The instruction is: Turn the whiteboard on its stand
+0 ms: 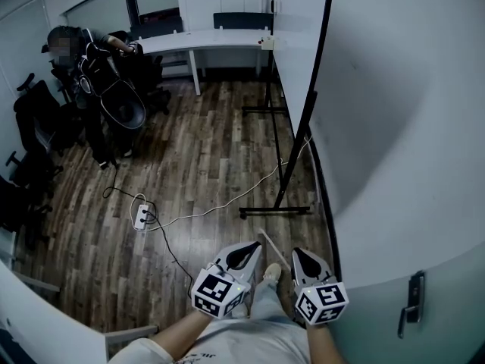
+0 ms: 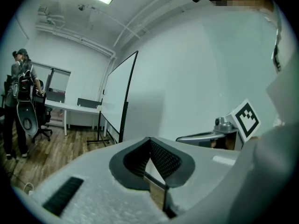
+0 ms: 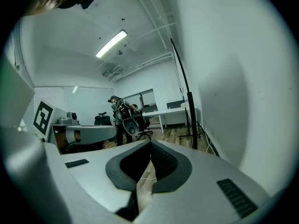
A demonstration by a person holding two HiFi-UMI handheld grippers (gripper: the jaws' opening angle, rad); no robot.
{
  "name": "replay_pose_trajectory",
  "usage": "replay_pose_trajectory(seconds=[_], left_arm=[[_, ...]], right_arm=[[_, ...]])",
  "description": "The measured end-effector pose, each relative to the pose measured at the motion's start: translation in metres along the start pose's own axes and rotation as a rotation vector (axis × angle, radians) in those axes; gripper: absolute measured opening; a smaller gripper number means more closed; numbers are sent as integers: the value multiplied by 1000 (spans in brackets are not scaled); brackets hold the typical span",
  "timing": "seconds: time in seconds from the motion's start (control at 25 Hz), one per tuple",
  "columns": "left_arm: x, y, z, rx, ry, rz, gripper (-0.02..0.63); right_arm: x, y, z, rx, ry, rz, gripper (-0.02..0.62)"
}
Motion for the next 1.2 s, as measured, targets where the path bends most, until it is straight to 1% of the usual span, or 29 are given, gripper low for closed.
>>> replay_pose_trajectory(seconds=[0.28,0.6,0.8,1.08,1.2], left_arm=[[9,-38,38,5,1,-4,11],[29,-104,112,33,-17,-2,11],[49,-136,155,38,10,11,11],[60,-169,212,70,8,-6,11],[63,-176,221,88,12,-9,11]], right_arm=[[16,25,54,8,11,5,6],[48,76,140,22,18,-9,6],[74,107,184,37,31,-26,6],[92,149,236,59,17,-38,6],[99,156,247,68,21,-44,6]])
Point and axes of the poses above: the fingertips, and each gripper's own axes: z forward along the fingers, y to its right, x out of its top, the point moved 8 cm from there along -z, backward along the fingers, and after that the axes turned 12 degrees about -x, right-handed, at the moved point
